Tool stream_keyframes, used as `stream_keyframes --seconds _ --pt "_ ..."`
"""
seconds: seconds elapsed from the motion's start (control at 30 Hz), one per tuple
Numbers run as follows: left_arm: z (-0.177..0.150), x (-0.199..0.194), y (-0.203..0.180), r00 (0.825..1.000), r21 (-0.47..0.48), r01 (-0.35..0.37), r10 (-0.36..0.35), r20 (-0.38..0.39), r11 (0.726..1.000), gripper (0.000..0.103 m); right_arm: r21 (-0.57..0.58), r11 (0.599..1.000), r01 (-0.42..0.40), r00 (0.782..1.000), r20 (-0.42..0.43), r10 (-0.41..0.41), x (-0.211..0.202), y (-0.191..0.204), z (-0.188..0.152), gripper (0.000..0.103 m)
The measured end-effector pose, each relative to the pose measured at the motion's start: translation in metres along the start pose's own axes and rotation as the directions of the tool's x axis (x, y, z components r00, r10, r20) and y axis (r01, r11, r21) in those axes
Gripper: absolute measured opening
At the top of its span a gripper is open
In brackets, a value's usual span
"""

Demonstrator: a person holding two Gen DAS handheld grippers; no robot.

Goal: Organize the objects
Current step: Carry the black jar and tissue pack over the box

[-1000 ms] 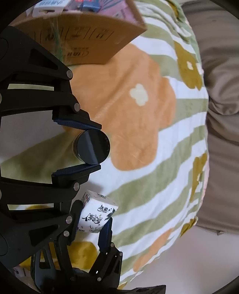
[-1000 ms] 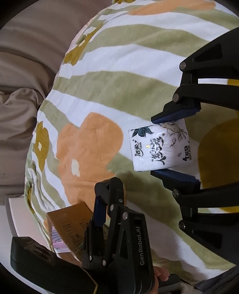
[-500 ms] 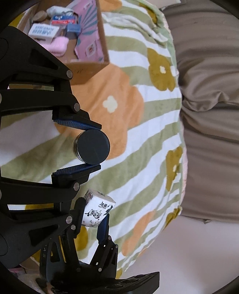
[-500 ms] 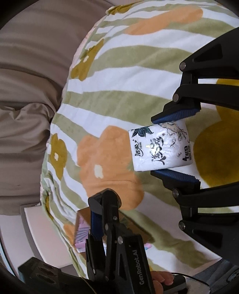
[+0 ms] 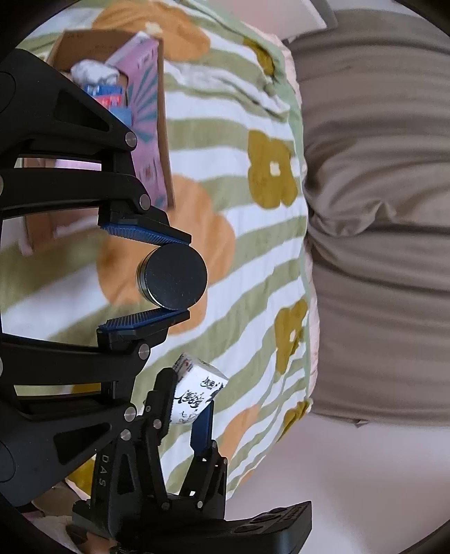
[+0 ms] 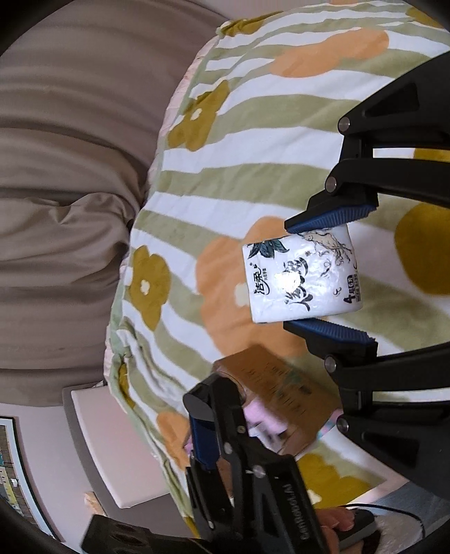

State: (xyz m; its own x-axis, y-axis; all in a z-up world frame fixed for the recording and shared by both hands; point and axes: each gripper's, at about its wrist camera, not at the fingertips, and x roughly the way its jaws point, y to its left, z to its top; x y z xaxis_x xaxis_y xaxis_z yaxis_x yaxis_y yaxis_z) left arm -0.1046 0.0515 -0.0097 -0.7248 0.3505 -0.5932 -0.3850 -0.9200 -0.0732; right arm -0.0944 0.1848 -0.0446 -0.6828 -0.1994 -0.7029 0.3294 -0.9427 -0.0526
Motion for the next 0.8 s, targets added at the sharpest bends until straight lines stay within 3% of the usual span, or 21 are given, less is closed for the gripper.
stream_keyframes --seconds 0.37,0.8 --pt "-0.012 -0.038 0.109 0.997 -0.075 -0.080 0.078 -0.018 0.994 0.033 0.006 0.998 -0.055 0.998 -0.021 0.055 0.028 0.078 0.042 0.045" --pt "-0.060 -0.034 0.212 0.991 -0.198 -0.123 0.108 -0.083 0.972 0.033 -0.001 0.992 -0.128 0.986 -0.108 0.128 0.092 0.156 0.053 0.045"
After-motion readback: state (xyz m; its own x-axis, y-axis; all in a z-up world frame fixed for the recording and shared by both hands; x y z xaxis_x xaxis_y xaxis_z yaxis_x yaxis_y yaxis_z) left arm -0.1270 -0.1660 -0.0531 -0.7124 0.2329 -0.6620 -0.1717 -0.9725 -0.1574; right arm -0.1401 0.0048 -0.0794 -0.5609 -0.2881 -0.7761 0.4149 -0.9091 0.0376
